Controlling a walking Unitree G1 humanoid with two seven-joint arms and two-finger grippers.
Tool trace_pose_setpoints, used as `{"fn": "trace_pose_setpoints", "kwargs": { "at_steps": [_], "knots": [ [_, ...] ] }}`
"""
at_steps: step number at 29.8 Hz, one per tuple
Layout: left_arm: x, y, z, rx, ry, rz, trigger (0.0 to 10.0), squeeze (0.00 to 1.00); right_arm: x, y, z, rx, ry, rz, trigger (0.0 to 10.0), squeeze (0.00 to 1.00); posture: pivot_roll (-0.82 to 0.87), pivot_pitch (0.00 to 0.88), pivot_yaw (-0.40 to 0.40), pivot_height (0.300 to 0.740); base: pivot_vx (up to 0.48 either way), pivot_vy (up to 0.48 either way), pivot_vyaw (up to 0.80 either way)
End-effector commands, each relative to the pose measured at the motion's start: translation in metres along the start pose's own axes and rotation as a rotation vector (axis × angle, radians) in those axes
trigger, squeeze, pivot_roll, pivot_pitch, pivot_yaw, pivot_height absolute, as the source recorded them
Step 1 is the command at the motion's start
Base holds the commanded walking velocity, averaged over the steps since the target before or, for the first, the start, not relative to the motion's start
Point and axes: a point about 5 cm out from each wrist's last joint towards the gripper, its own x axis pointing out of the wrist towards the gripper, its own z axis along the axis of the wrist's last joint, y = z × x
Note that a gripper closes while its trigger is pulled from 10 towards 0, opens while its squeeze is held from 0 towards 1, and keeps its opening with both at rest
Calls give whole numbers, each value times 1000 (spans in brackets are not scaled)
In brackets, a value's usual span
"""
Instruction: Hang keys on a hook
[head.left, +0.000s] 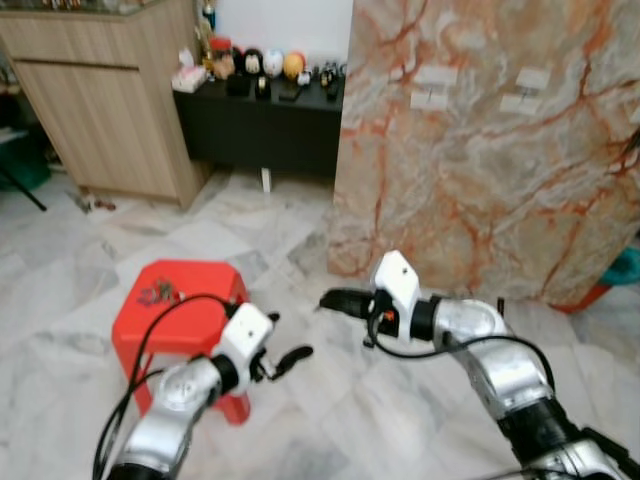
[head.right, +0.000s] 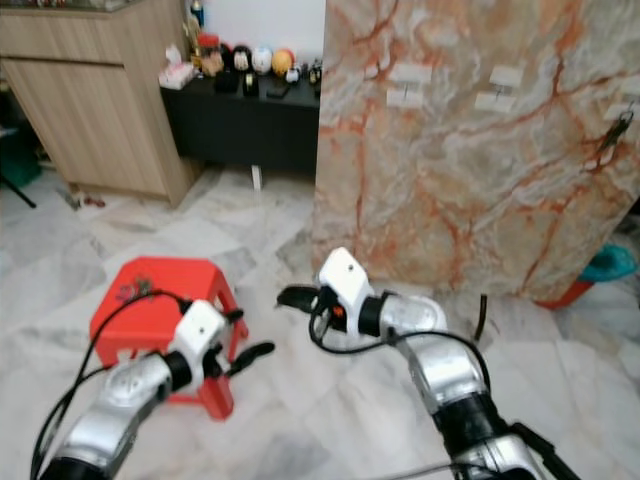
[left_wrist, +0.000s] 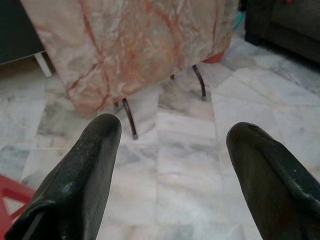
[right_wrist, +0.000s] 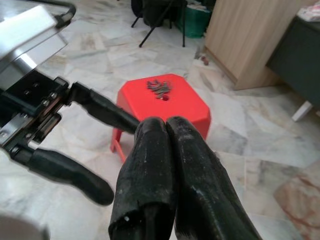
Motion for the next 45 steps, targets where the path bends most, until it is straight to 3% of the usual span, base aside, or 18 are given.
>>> {"fn": "trace_pose_setpoints", "kwargs": {
  "at_steps": [1, 28, 31, 35, 45],
  "knots": [
    [-2, 2, 1, 16, -3, 8, 10000, 0, 0, -1, 7, -8, -19, -3, 10000, 0, 105, 0, -69, 740, 0, -480, 0],
    [-2, -13, 4, -10, -16, -40, 10000, 0, 2, 4, 8, -7, -1, -11, 10000, 0, 102, 0, -63, 740, 0, -47, 0],
    [-4, -12, 10, 28, -27, -53, 10000, 0, 2, 5, 9, -15, 0, -6, 10000, 0, 106, 0, -63, 740, 0, 0, 0],
    [1, -9, 32, 148, -76, -39, 10000, 0, 2, 2, 7, -48, 37, -14, 10000, 0, 109, 0, -64, 740, 0, 0, 0],
    [7, -16, 55, 185, -149, -112, 10000, 0, 1, -2, 25, -106, 12, 5, 10000, 0, 101, 0, -60, 740, 0, 0, 0]
  ]
}}
